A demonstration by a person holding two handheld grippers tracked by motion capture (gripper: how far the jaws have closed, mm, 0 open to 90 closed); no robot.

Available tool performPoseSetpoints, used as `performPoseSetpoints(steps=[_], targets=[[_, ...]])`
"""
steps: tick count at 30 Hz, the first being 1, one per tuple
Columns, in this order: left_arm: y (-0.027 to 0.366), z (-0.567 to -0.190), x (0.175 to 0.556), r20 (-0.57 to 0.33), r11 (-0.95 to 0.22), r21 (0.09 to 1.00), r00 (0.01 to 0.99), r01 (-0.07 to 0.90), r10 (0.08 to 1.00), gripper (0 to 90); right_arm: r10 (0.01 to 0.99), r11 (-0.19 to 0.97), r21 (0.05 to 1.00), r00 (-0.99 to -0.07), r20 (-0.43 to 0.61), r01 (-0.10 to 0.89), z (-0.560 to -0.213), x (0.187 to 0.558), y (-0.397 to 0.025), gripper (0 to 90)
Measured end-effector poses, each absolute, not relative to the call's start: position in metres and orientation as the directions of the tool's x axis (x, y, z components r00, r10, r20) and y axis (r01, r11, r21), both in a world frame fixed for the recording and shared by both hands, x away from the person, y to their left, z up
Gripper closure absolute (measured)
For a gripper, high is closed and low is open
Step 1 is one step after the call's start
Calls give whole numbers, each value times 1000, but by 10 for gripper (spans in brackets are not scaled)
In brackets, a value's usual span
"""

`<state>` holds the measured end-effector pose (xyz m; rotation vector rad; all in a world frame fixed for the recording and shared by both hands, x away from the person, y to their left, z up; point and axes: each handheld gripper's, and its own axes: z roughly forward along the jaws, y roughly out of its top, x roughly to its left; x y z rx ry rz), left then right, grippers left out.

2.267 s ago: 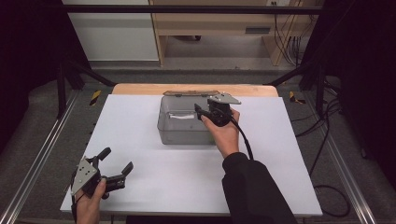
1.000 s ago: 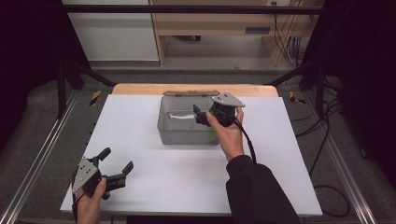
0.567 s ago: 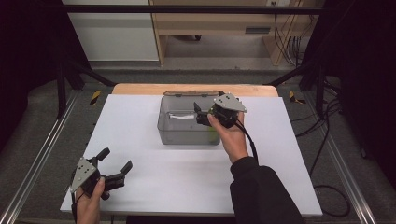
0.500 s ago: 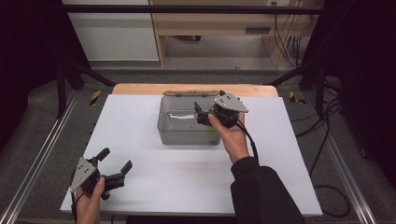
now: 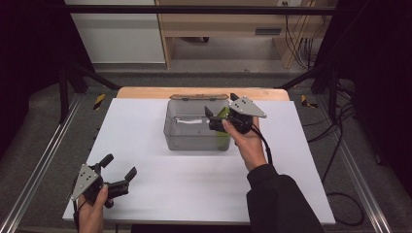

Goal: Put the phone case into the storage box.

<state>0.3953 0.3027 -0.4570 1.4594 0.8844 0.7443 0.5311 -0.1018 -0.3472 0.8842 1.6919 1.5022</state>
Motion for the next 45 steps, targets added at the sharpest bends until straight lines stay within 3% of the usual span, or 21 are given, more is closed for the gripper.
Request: performPoseSetpoints(steps=[45], targets=[[303, -457, 394, -57, 9, 995, 522, 96, 851, 10, 823, 85, 996, -564, -65, 9, -327, 505, -139, 36]])
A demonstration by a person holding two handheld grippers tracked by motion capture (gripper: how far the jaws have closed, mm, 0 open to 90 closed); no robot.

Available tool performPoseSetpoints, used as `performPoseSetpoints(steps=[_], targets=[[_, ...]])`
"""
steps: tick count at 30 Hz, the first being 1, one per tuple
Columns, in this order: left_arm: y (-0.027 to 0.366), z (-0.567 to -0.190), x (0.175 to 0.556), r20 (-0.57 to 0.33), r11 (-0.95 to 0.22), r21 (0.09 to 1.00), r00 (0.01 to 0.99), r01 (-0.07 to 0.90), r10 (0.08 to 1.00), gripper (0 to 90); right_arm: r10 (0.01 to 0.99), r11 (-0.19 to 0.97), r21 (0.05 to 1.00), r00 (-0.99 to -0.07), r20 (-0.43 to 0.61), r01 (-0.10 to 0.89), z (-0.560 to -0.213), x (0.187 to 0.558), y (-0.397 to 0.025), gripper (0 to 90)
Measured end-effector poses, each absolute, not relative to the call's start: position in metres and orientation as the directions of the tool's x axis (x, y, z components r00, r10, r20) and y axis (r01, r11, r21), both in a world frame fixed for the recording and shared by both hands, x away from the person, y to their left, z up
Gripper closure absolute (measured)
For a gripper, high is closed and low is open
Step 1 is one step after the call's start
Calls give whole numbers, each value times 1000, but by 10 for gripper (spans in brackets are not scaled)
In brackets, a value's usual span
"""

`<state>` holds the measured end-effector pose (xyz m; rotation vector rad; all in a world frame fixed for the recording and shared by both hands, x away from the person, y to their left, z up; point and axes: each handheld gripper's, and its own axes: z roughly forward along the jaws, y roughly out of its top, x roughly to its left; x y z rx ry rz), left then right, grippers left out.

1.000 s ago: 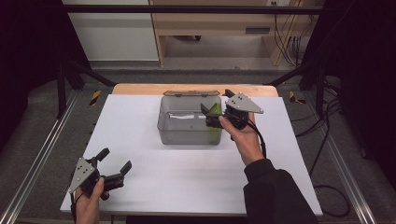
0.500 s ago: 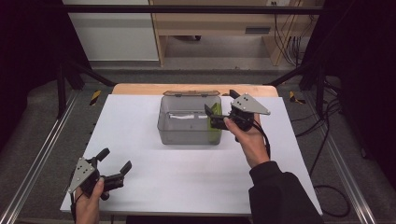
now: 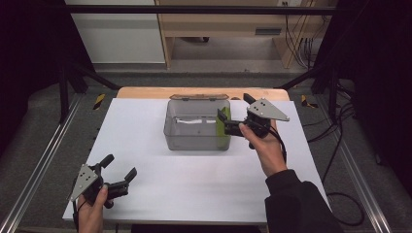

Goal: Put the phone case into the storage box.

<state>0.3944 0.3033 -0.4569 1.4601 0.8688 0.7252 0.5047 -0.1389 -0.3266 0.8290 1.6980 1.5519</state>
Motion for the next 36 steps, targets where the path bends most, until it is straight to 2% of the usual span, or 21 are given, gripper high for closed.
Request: performPoseSetpoints(steps=[36], targets=[[305, -456, 393, -55, 10, 996, 517, 88, 854, 10, 844, 65, 998, -534, -55, 0, -321, 488, -182, 37]])
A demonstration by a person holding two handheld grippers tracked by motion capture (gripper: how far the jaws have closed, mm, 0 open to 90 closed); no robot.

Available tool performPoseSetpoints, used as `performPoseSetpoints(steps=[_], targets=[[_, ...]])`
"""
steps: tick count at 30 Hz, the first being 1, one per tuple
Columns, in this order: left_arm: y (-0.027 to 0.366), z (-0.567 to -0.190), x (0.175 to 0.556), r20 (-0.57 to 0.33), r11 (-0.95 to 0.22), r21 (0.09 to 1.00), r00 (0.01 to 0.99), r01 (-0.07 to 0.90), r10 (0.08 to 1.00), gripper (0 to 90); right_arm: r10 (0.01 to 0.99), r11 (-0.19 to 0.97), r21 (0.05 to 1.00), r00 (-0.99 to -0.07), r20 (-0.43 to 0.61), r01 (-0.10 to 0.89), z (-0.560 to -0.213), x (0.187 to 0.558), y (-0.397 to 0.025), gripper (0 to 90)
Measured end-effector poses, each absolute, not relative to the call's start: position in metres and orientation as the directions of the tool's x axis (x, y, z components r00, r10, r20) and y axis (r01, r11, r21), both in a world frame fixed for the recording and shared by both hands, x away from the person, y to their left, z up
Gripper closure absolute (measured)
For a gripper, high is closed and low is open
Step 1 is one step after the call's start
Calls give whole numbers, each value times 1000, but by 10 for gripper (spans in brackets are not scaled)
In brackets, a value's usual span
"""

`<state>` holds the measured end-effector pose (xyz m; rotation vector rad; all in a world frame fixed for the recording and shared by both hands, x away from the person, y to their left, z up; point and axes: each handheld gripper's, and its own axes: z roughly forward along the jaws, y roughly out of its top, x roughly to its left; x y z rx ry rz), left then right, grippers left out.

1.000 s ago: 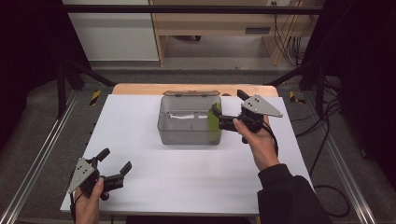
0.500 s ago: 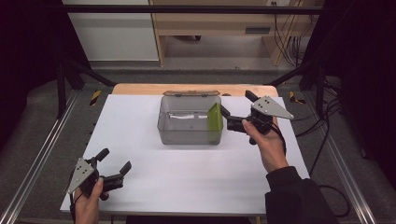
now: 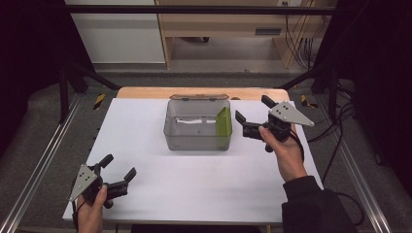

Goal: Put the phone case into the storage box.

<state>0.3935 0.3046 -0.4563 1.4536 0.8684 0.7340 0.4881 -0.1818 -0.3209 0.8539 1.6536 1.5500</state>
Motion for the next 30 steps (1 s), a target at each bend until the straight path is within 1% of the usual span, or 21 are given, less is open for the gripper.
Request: performPoseSetpoints(steps=[9, 30], targets=[[306, -456, 393, -58, 16, 996, 514, 87, 856, 11, 851, 83, 996, -522, -61, 18, -326, 483, -197, 36], [306, -456, 393, -56, 12, 996, 515, 87, 855, 11, 874, 60, 997, -484, -33, 42, -344, 465, -230, 30]])
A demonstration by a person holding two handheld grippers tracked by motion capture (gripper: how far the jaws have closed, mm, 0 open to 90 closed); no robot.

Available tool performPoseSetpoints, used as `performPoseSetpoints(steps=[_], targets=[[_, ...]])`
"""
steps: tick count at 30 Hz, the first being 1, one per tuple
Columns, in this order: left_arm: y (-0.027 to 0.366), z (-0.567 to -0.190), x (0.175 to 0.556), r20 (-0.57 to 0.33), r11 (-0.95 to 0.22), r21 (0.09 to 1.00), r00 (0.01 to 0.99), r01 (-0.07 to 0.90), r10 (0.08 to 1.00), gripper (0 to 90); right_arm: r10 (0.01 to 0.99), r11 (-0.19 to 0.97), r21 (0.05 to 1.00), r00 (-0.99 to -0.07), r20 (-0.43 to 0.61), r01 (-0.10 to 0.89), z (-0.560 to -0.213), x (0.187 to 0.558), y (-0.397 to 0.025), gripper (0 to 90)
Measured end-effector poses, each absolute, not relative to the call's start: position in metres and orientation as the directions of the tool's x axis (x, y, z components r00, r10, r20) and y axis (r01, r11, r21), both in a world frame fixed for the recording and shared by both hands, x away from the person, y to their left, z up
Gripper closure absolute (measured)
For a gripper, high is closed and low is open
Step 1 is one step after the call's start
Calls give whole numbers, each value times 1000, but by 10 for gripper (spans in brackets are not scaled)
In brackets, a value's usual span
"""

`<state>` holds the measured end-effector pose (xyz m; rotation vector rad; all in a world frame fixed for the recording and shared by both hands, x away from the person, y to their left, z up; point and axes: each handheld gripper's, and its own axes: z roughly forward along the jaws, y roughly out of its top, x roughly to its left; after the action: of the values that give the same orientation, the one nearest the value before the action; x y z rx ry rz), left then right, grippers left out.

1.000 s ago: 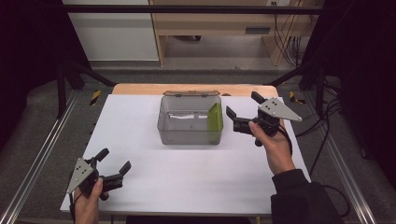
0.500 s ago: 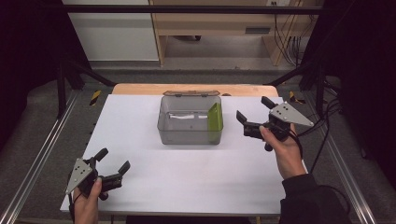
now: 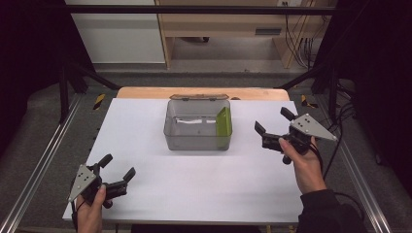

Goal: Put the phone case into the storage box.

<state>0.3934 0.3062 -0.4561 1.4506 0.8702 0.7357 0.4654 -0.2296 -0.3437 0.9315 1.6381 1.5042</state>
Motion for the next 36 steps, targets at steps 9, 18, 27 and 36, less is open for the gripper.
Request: performPoseSetpoints(steps=[9, 18, 27, 36], targets=[[306, -456, 393, -58, 17, 996, 517, 84, 854, 11, 884, 54, 997, -466, -22, 54, -351, 456, -242, 26], [307, -456, 393, -62, 22, 996, 518, 83, 853, 10, 889, 70, 996, -456, -40, 50, -359, 448, -250, 28], [308, -456, 393, -58, 19, 996, 517, 82, 854, 10, 897, 47, 998, -442, -22, 46, -371, 438, -256, 28], [308, -456, 392, -58, 18, 996, 519, 82, 853, 10, 904, 42, 998, -427, -20, 41, -384, 430, -261, 28]])
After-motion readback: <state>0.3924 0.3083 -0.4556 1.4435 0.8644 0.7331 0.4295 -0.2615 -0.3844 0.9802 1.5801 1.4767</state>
